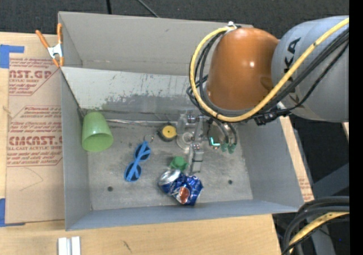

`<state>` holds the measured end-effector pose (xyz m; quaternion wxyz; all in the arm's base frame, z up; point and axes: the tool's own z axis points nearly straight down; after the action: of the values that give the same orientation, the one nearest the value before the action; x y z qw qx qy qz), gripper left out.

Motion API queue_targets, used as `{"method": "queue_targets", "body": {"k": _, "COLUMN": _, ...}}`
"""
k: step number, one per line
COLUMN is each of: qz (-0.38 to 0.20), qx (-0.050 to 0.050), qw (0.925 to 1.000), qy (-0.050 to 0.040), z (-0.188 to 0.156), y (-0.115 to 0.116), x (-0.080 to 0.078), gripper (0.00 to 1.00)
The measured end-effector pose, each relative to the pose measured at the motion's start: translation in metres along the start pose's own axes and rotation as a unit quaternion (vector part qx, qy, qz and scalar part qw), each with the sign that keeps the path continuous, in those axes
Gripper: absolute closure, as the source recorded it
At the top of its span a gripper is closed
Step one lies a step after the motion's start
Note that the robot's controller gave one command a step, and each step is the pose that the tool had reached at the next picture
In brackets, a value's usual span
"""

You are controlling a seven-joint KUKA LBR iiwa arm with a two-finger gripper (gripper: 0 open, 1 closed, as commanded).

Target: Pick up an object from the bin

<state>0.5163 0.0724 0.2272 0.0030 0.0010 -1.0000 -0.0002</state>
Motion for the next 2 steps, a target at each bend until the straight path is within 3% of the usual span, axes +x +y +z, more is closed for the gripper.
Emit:
{"method": "queue_targets", "body": {"k": 1, "qz": 0.019, "qx": 0.000, "qw": 0.9998, "qy": 0.0018, "z": 0.1074, "y": -0.0249, "x": 0.0366, "gripper": 0.00}}
{"method": "queue_targets", "body": {"k": 2, "qz": 0.019, "qx": -0.001, "qw": 0.9998, "qy": -0.0030, "z": 0.1033, "y": -0.0241, "x": 0.0339, "gripper": 1.00}}
